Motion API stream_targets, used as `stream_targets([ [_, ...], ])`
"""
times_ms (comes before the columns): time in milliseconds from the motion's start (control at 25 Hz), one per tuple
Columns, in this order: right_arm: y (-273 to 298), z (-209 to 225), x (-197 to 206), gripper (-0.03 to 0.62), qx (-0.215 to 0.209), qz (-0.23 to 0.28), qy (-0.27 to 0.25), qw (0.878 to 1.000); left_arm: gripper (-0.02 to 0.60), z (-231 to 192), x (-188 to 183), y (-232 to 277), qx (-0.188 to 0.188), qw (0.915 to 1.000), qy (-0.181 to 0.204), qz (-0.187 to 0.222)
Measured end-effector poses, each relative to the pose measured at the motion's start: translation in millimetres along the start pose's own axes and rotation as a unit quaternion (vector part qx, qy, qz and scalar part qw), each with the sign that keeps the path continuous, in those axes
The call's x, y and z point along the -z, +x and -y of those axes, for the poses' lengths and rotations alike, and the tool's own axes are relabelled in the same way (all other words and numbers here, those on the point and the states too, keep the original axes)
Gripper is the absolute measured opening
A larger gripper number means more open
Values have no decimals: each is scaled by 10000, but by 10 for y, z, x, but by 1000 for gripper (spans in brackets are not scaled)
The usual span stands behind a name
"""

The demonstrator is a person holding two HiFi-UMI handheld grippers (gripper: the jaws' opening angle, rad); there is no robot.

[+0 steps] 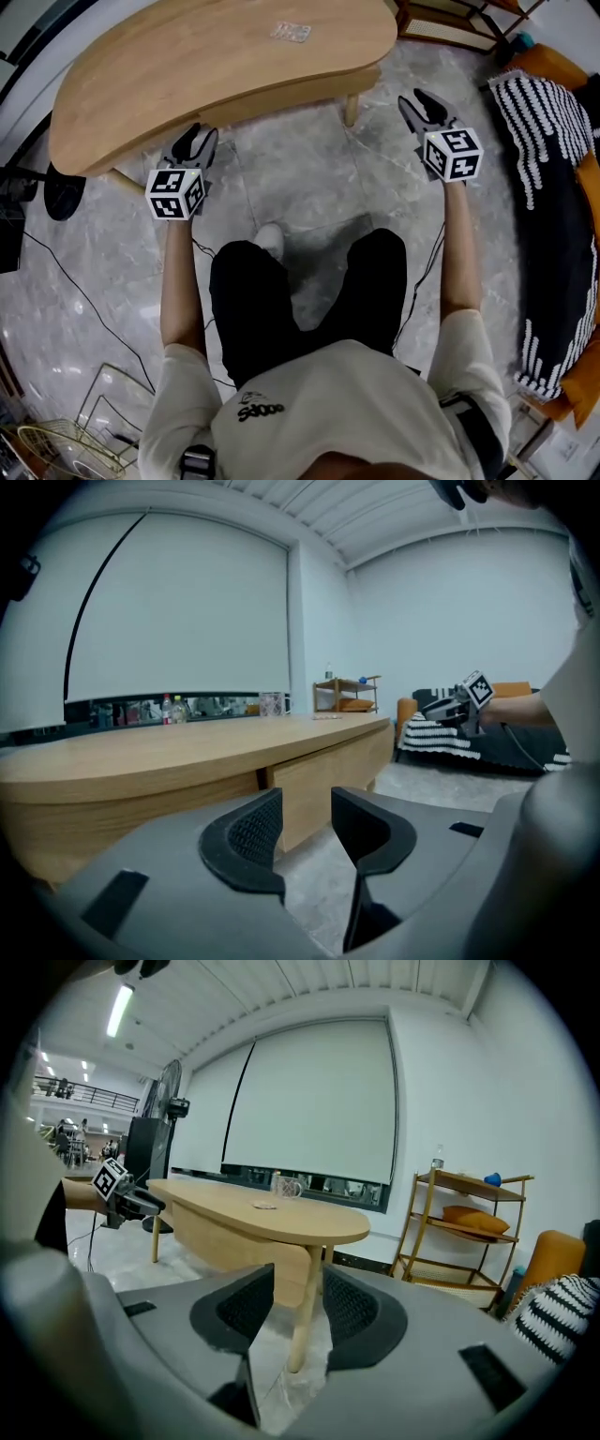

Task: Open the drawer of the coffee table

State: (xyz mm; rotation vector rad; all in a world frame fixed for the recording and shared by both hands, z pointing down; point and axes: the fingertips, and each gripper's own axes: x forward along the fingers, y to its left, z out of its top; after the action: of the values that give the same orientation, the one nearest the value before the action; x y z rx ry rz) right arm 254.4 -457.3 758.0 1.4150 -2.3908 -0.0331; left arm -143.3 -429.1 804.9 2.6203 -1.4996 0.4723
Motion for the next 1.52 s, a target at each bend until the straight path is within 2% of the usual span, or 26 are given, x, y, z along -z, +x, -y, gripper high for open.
stream_targets([
  [160, 327, -21, 67, 174, -175, -51, -80, 9998, 189, -119, 76, 149, -72, 9999, -94, -58],
  [240, 521, -68, 132, 223, -312, -76, -162, 9994, 194, -149, 96, 230, -68, 9999, -56, -101],
  [360, 757, -118, 208, 247, -502, -147, -216, 9984, 199, -166, 98, 330, -75, 9999, 21, -137],
  [560, 1096, -85, 344, 256, -610, -422, -354, 9966, 201, -188, 96, 472, -60, 9998, 35, -166],
  [680, 1218, -153, 371, 255, -723, -461, -409, 9955, 179, -214, 101, 489, -34, 9999, -65, -134],
  [880, 1204, -155, 375, 238, -532, -452, -34, 9976, 161, -218, 106, 473, 33, 9998, -133, -151],
  [1040, 1167, -177, 367, 237, -535, -499, 41, 9973, 161, -180, 126, 420, -25, 9997, -183, -142],
  [1520, 681, -342, 498, 233, -621, -450, 296, 9966, 143, 175, 234, 39, 363, 9987, -33, -349],
])
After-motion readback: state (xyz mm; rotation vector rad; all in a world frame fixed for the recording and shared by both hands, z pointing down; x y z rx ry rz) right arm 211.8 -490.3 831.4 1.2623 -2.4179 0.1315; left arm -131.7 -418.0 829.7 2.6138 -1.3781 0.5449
